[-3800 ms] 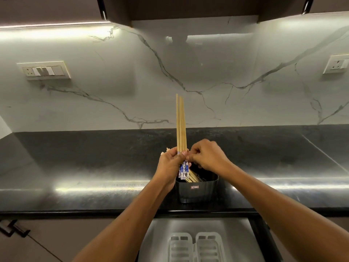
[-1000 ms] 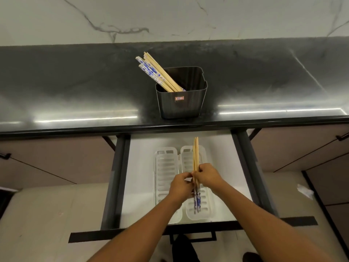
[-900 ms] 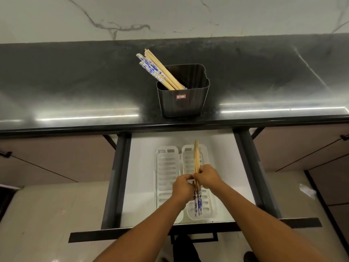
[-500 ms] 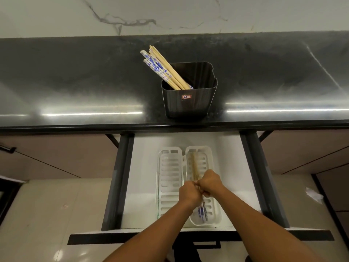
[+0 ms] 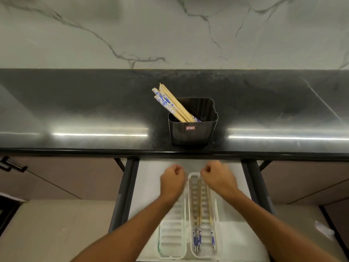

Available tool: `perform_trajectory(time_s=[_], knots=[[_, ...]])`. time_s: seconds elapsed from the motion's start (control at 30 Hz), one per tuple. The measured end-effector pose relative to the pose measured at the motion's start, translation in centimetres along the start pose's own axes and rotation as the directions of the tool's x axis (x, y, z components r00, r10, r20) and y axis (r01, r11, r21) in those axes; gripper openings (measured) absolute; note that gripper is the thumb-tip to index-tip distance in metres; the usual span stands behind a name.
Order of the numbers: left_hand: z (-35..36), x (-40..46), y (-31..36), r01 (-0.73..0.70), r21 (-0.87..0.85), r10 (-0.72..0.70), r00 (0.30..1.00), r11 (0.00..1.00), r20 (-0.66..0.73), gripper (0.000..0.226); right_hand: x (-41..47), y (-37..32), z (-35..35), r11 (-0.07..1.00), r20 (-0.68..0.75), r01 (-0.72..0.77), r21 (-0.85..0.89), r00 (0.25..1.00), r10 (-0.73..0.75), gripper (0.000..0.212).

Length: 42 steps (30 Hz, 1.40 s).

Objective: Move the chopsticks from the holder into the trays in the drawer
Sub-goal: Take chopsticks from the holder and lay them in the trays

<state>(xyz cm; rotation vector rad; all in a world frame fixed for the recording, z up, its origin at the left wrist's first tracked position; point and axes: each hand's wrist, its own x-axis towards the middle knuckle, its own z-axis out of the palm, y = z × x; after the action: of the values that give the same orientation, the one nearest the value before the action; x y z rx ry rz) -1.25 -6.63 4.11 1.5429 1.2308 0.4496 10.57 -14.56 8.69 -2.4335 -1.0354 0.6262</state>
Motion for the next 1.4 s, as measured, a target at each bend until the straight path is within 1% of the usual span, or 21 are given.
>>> perform_trajectory(time_s=[0.03, 0.1, 0.2, 0.3, 0.4, 0.5, 0.6, 0.67, 0.73, 0.8, 0.9, 1.0, 1.1, 1.2, 1.33, 1.4], knots=[[-1.3, 0.5, 1.0, -0.041, -0.016, 0.041, 0.999, 0.999, -0.031, 0.017, -0.1, -1.5, -1.7, 0.997, -0.051, 0.071, 0.041, 0.996, -0.069, 0.021], [-4.1, 1.6, 3.3, -0.111, -0.072, 0.102, 0.988, 0.991, -0.12, 0.016, 0.1, -4.4, -4.6, 0.971, -0.154, 0.227, 0.076, 0.965, -0.214, 0.023], [-7.2, 3.3, 7.2, -0.222, -0.124, 0.187, 0.952, 0.967, -0.241, 0.016, 1.8, -8.7, -7.5, 0.931, -0.255, 0.357, 0.081, 0.91, -0.327, 0.019], [-8.7, 5.2, 10.9, -0.294, -0.167, 0.229, 0.918, 0.941, -0.323, 0.017, 4.4, -12.1, -8.9, 0.908, -0.274, 0.415, 0.06, 0.881, -0.385, 0.011], [-9.0, 7.2, 13.5, -0.287, -0.286, 0.205, 0.936, 0.914, -0.285, 0.019, 6.8, -14.0, -8.8, 0.894, -0.233, 0.447, -0.013, 0.868, -0.438, 0.016], [-8.7, 9.1, 14.3, -0.228, -0.307, 0.163, 0.961, 0.924, -0.221, 0.017, 8.3, -14.9, -7.9, 0.891, -0.183, 0.452, -0.047, 0.873, -0.452, 0.02], [-8.4, 10.6, 14.2, -0.165, -0.323, 0.11, 0.977, 0.932, -0.181, 0.012, 9.4, -15.0, -6.8, 0.903, -0.122, 0.419, -0.093, 0.895, -0.428, 0.03], [-8.3, 10.9, 14.2, -0.139, -0.344, 0.076, 0.979, 0.929, -0.191, 0.009, 9.7, -14.9, -6.3, 0.909, -0.103, 0.405, -0.095, 0.905, -0.414, 0.034], [-8.3, 10.8, 14.3, -0.151, -0.348, 0.077, 0.973, 0.925, -0.216, 0.013, 10.0, -14.8, -6.0, 0.91, -0.119, 0.409, -0.072, 0.902, -0.414, 0.029], [-8.3, 10.8, 14.2, -0.178, -0.33, 0.107, 0.969, 0.927, -0.223, 0.017, 10.2, -14.7, -5.9, 0.904, -0.128, 0.423, -0.055, 0.895, -0.426, 0.025], [-8.3, 10.6, 14.7, -0.238, -0.305, 0.178, 0.961, 0.922, -0.211, 0.014, 10.6, -14.6, -6.3, 0.9, -0.116, 0.429, -0.075, 0.893, -0.435, 0.028], [-8.5, 10.3, 15.4, -0.303, -0.264, 0.254, 0.945, 0.916, -0.205, 0.009, 10.9, -14.6, -6.8, 0.898, -0.115, 0.43, -0.089, 0.892, -0.438, 0.024], [-8.6, 10.1, 16.0, -0.342, -0.235, 0.298, 0.933, 0.91, -0.204, 0.007, 11.0, -14.5, -7.3, 0.902, -0.093, 0.421, -0.098, 0.898, -0.43, 0.028], [-8.6, 9.9, 16.5, -0.378, -0.198, 0.345, 0.921, 0.904, -0.183, 0.009, 11.1, -14.7, -8.1, 0.907, -0.039, 0.408, -0.107, 0.91, -0.414, 0.026], [-8.8, 9.5, 17.0, -0.405, -0.203, 0.378, 0.912, 0.891, -0.159, 0.013, 11.1, -14.6, -9.1, 0.919, 0.08, 0.394, -0.014, 0.917, -0.392, 0.021], [-8.9, 9.3, 17.0, -0.405, -0.213, 0.38, 0.913, 0.889, -0.152, 0.014, 11.2, -14.4, -9.2, 0.926, 0.126, 0.378, 0.003, 0.918, -0.375, 0.021]])
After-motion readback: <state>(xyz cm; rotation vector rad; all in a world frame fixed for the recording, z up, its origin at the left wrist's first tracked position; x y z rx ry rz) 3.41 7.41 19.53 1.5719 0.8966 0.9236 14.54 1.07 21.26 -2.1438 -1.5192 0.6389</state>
